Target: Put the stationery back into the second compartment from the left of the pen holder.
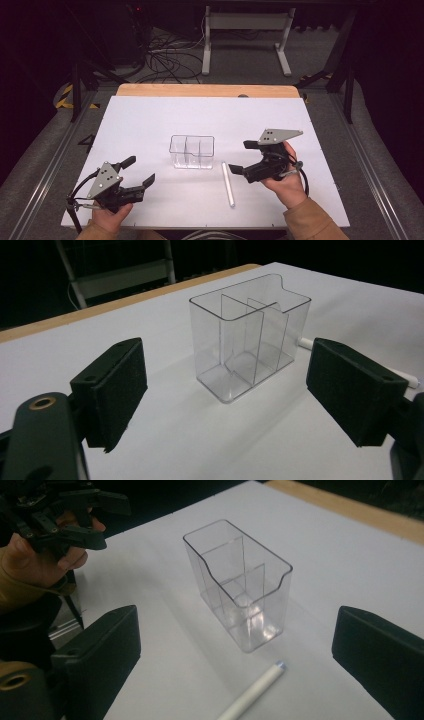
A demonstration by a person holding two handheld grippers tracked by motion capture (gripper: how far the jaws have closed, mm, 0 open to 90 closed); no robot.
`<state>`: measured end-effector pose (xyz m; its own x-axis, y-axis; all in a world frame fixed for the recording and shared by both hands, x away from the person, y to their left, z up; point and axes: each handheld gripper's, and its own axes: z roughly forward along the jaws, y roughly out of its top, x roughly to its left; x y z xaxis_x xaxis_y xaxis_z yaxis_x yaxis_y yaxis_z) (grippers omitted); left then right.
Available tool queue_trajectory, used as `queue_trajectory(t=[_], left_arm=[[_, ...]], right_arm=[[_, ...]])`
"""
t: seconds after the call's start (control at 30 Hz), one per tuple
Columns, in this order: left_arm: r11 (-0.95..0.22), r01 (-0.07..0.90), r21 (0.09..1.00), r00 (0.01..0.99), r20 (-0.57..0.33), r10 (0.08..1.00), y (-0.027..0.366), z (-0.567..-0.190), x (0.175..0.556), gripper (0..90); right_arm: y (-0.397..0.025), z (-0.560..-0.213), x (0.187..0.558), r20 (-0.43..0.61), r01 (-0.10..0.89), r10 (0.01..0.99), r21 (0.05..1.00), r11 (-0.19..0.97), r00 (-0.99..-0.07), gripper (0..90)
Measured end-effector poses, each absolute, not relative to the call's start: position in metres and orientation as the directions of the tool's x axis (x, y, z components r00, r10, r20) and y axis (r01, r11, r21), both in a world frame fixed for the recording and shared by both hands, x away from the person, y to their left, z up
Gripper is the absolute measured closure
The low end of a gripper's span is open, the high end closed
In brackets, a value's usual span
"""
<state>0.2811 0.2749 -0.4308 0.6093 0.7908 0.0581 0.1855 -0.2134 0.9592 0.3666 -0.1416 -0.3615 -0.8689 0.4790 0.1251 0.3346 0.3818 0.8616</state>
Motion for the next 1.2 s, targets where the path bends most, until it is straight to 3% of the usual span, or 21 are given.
queue_trajectory(t=[0.1,0.3,0.37,0.53,0.73,0.83,1.03,1.2], left_arm=[[-0.213,0.188,0.959,0.609,0.057,0.791,0.275,-0.431,0.281,17.4],[-0.210,0.191,0.959,0.608,0.052,0.792,0.274,-0.431,0.281,17.4],[-0.213,0.186,0.959,0.609,0.058,0.791,0.275,-0.431,0.281,17.3],[-0.207,0.186,0.960,0.606,0.054,0.794,0.275,-0.431,0.281,17.3],[-0.214,0.185,0.959,0.607,0.060,0.793,0.276,-0.431,0.280,17.3],[-0.217,0.187,0.958,0.607,0.061,0.793,0.276,-0.431,0.280,17.3],[-0.201,0.189,0.961,0.600,0.049,0.798,0.276,-0.432,0.279,17.3],[-0.211,0.183,0.960,0.599,0.062,0.799,0.278,-0.431,0.279,17.3]], right_arm=[[-0.146,-0.362,0.374,0.219,0.427,0.493,0.830,0.359,-0.842,6.0],[-0.146,-0.363,0.373,0.166,0.395,0.486,0.819,0.416,-0.858,6.5],[-0.145,-0.362,0.372,0.139,0.383,0.506,0.824,0.417,-0.851,13.5],[-0.144,-0.361,0.370,0.076,0.353,0.542,0.831,0.429,-0.837,16.9],[-0.138,-0.363,0.361,-0.063,0.280,0.590,0.837,0.471,-0.805,37.7],[-0.132,-0.367,0.361,-0.073,0.301,0.618,0.825,0.479,-0.782,37.5],[-0.116,-0.375,0.359,-0.209,0.277,0.635,0.768,0.577,-0.744,38.0],[-0.105,-0.380,0.364,-0.196,0.339,0.635,0.710,0.618,-0.747,36.7]])
